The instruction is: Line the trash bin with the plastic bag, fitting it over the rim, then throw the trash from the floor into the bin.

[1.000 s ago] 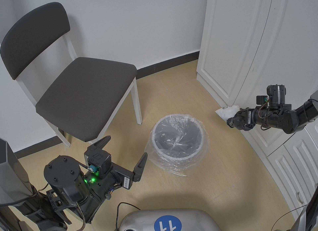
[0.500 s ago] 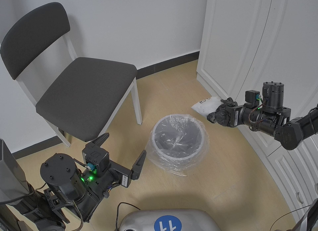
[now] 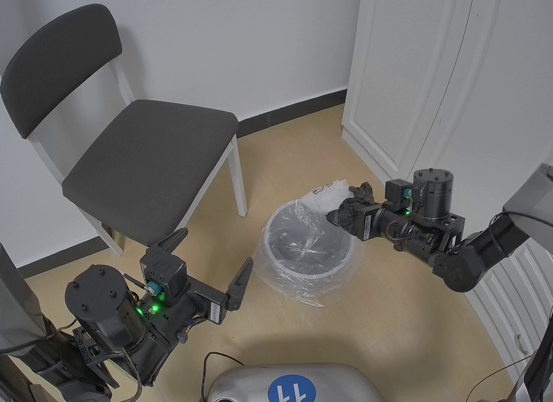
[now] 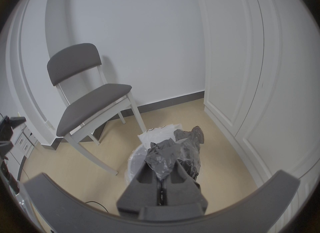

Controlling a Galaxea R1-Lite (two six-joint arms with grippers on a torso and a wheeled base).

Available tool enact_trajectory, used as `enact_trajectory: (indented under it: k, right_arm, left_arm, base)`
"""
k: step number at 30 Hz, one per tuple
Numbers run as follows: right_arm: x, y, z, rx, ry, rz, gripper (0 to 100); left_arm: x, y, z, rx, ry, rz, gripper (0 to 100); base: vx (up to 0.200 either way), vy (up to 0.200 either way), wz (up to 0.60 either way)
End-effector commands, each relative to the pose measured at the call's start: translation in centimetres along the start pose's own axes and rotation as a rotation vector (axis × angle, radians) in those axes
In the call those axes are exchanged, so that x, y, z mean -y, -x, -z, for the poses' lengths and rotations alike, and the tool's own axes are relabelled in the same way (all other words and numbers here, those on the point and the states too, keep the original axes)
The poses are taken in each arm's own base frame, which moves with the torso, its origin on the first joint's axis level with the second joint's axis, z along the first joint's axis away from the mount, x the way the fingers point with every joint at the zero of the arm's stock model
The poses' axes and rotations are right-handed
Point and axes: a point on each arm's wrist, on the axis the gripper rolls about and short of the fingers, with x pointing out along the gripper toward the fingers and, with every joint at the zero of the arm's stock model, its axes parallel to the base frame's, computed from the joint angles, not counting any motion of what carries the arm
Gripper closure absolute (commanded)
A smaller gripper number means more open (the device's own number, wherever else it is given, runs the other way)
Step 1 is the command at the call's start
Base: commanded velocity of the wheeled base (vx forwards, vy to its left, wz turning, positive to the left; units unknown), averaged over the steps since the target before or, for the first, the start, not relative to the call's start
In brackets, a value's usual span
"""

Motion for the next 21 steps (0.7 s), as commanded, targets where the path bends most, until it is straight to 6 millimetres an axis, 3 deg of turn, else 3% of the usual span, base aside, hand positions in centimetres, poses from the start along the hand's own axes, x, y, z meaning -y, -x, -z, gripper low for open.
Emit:
enact_trajectory:
  k: [1,9,21]
  right_arm:
    - [-1.4,-2.1,3.2,-0.072,0.011,-0.010,100]
    - [-2.9,-4.2,5.7,-0.073,-0.030,-0.025,100]
    - [-2.9,-6.1,9.6,-0.150,-0.012,-0.020,100]
  left_arm:
    - [0.0,0.1,-0.1,0.003,0.001,-0.001,0]
    - [-0.1,0.2,-0.2,0.007,-0.011,0.000,0]
    - [-0.1,0.3,-0.2,0.006,-0.013,0.002,0]
  base:
    - [0.000,0.000,0.00]
    - [0.000,0.000,0.00]
    - [0.000,0.000,0.00]
